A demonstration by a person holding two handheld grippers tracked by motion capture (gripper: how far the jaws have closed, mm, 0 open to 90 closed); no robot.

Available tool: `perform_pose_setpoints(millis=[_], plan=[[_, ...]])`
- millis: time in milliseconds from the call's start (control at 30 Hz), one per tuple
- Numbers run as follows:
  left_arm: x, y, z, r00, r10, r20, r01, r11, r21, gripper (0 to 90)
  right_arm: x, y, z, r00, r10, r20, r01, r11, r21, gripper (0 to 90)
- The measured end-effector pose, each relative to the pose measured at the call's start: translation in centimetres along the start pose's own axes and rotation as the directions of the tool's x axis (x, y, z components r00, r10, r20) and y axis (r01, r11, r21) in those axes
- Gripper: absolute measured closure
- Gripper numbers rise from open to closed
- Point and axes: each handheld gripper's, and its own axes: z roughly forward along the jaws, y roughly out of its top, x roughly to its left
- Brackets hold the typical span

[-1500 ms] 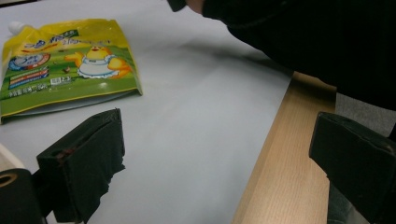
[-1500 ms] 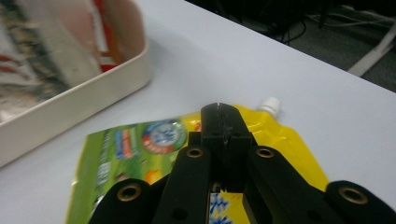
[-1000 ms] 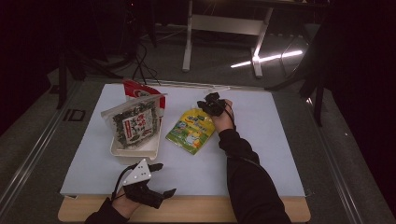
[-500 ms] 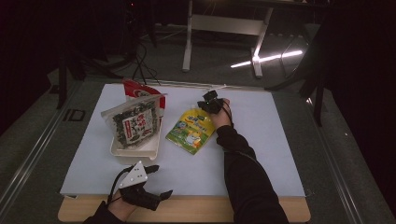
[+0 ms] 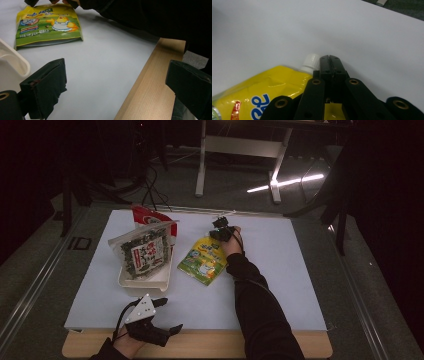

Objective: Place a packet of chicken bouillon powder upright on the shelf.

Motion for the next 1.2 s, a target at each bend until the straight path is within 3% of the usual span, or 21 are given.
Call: perform_pose_setpoints(millis=[200, 467, 733, 1200], plan=[[0.1, 0.0, 0.1, 1.0000, 0.001, 0.000, -0.001, 1.0000, 0.002, 4.4, 0.1, 0.1, 0.0, 0.9999, -0.011, -0.003, 0.011, 1.000, 0.008, 90.0], [-0.1, 0.1, 0.2, 1.0000, 0.007, 0.001, -0.007, 1.0000, 0.004, 4.4, 0.7, -0.4, -0.6, 0.9985, -0.031, -0.045, 0.031, 0.999, 0.014, 90.0], [-0.3, 0.3, 0.5, 0.9998, 0.018, 0.010, -0.018, 0.9998, 0.005, 4.4, 1.7, -1.8, -1.5, 0.9960, -0.024, -0.086, 0.024, 1.000, -0.004, 90.0], [-0.4, 0.7, 0.7, 0.9993, 0.028, 0.024, -0.028, 0.9996, -0.002, 4.4, 3.2, -3.8, -3.2, 0.9923, -0.050, -0.114, 0.048, 0.999, -0.022, 90.0]])
